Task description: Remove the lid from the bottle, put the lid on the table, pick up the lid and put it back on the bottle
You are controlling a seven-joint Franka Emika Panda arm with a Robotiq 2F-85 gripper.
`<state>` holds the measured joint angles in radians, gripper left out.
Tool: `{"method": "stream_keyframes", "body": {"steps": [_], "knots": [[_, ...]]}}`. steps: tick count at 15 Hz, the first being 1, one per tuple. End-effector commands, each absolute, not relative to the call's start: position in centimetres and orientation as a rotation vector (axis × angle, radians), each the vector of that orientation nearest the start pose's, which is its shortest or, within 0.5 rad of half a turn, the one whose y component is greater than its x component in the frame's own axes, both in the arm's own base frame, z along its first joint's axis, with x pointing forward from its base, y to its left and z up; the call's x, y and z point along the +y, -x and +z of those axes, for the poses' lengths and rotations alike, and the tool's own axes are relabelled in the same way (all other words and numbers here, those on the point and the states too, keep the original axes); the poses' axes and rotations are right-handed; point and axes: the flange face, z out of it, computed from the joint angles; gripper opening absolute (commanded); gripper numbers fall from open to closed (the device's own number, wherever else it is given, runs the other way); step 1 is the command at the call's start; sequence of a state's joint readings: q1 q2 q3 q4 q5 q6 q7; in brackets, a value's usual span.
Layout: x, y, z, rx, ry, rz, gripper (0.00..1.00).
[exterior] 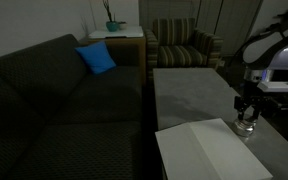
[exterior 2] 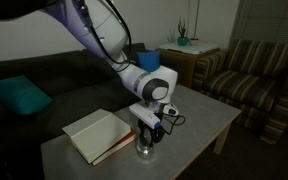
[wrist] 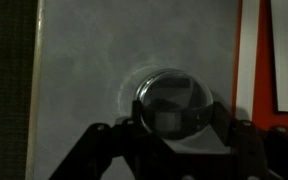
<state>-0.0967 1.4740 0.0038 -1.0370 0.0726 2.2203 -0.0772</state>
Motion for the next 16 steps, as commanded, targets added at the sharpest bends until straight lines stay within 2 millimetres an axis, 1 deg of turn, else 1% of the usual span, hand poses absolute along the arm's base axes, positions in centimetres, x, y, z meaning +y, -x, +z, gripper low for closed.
{"method": "stream_keyframes", "body": {"steps": [1,6,16], "knots": [[-6.09,-66.94,-10.33,0.086,3.039,0.457,0.44],[-6.08,-67.19,-10.08,0.080,3.041,0.450,0.44],[-6.06,-66.90,-10.21,0.072,3.018,0.476,0.44]]}}
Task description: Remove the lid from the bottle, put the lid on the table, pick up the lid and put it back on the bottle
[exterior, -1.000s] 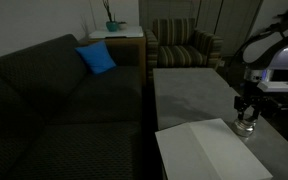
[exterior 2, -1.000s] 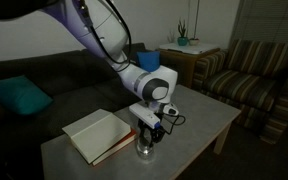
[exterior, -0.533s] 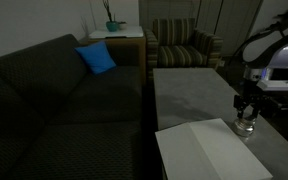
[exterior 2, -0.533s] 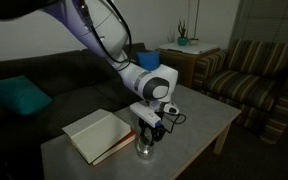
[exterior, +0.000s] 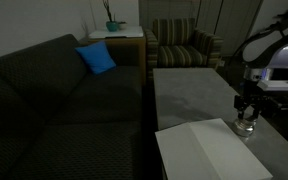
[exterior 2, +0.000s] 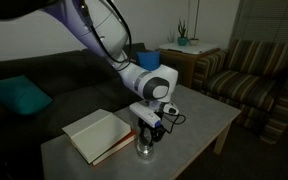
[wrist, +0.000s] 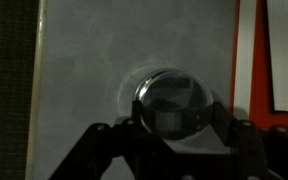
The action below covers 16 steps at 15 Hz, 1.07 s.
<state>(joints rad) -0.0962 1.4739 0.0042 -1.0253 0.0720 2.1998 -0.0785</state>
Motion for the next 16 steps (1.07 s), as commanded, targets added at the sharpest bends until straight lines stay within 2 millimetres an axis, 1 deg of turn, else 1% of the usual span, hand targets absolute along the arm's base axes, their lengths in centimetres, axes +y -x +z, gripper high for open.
{"method": "stream_keyframes", "body": {"steps": [1,5,6,7,8,10,11,16], "knots": [[-6.03,-66.86,-10.23,0.071,3.016,0.479,0.44],[-5.99,-66.85,-10.23,0.069,3.014,0.482,0.44],[-6.02,-66.84,-10.23,0.071,3.014,0.483,0.72],[-6.06,-66.85,-10.21,0.076,3.012,0.482,0.94],[-6.08,-66.87,-10.21,0.077,3.013,0.481,0.94],[-6.12,-66.90,-10.18,0.078,3.012,0.477,0.99],[-6.14,-66.91,-10.17,0.078,3.012,0.476,1.00],[-6.22,-67.02,-10.08,0.081,3.010,0.469,1.00]]}}
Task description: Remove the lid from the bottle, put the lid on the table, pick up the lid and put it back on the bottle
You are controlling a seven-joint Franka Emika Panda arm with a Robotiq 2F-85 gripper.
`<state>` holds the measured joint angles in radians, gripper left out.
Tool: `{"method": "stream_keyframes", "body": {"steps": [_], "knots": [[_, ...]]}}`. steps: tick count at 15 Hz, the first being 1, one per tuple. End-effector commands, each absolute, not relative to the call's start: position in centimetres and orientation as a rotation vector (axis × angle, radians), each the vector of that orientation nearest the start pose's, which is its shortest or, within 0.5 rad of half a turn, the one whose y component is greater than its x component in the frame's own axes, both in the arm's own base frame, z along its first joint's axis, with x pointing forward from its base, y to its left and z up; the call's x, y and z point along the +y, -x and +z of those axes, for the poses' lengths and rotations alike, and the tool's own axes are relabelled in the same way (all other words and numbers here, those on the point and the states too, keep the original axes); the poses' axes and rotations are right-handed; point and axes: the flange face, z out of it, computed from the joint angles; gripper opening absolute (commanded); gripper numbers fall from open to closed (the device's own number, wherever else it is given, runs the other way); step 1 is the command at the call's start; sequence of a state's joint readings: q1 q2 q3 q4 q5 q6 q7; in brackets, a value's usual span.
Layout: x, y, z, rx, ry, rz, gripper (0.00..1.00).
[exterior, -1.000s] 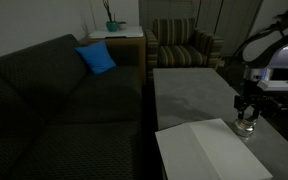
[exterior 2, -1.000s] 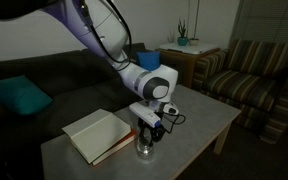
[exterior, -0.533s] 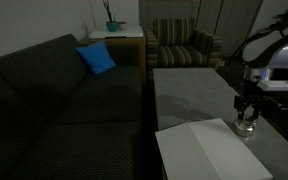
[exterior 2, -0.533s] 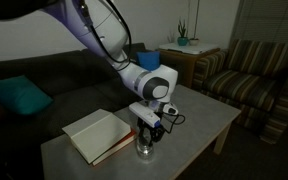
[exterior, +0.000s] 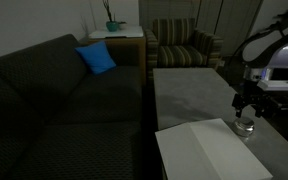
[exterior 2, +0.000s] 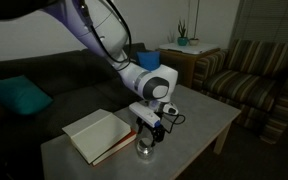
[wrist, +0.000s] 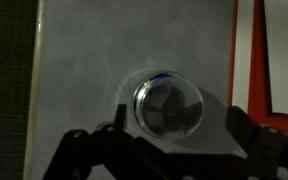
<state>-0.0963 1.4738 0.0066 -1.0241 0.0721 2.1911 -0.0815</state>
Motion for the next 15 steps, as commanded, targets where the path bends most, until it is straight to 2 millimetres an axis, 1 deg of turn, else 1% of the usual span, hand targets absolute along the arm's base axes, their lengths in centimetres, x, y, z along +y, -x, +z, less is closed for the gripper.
{"method": "stream_keyframes", "body": {"steps": [1,5,8,11,15], "knots": [[-6.3,-67.1,-10.0,0.084,3.014,0.470,1.00],[-5.9,-68.3,-8.9,0.082,3.046,0.434,1.00],[-5.0,-69.9,-7.4,0.068,3.088,0.363,1.00],[-4.1,-71.0,-6.3,0.035,3.127,0.311,1.00],[-3.7,-71.4,-5.9,0.002,3.157,0.278,1.00]]}}
